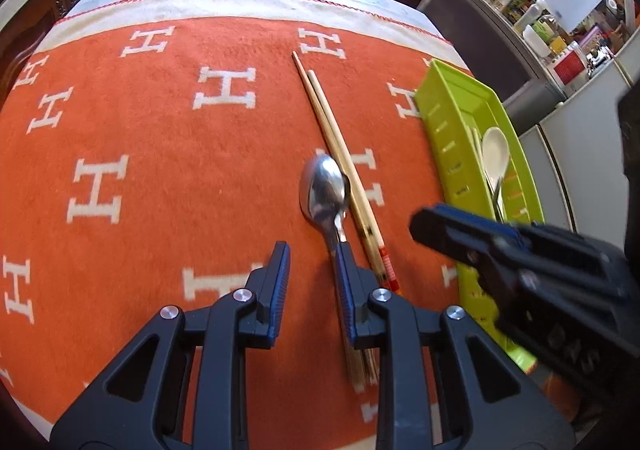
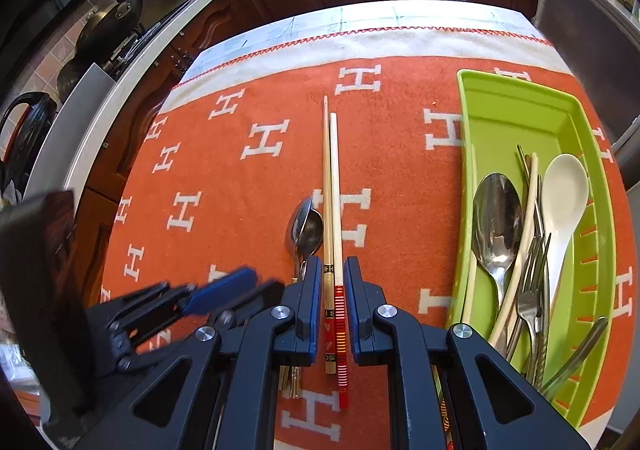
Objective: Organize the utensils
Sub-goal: 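Grasp a steel spoon with the left tool while the right tool grasps a gold-handled spoon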
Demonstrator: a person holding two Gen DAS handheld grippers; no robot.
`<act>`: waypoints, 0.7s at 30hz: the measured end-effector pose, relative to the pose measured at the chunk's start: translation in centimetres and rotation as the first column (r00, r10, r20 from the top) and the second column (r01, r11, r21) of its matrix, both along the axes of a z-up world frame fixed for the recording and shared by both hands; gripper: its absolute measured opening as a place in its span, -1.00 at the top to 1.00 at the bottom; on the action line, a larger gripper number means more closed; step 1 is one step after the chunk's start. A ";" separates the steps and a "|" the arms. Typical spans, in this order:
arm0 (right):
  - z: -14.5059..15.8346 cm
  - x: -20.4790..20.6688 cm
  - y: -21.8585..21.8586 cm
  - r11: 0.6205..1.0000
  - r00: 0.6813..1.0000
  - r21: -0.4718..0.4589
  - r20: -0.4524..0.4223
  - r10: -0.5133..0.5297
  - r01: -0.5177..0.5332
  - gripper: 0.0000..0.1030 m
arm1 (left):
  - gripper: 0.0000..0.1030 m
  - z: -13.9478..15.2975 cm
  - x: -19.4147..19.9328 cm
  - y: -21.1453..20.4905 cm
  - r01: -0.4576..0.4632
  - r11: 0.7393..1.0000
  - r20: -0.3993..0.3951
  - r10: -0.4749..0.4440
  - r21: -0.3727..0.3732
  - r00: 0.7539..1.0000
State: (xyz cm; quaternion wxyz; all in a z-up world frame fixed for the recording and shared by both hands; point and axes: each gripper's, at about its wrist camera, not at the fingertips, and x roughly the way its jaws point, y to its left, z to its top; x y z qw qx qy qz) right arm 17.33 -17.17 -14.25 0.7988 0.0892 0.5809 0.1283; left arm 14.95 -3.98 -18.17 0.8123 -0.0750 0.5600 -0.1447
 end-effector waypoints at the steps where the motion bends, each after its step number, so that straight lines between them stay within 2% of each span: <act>1: 0.1 -0.1 -0.1 1.000 1.000 0.001 0.002 -0.001 0.001 0.78 | 0.61 -0.2 0.4 -0.2 -0.001 1.000 -0.001 0.001 0.004 1.000; 14: 0.2 -0.7 -2.0 0.999 0.999 0.012 0.008 -0.038 0.038 0.78 | 0.61 -0.9 3.0 -3.5 0.013 0.998 0.016 -0.014 0.064 1.000; 21: 0.3 -1.1 -1.7 0.999 1.000 0.024 0.003 -0.026 0.026 0.78 | 0.79 -0.9 3.1 -2.0 -0.016 1.000 0.015 0.016 0.014 1.000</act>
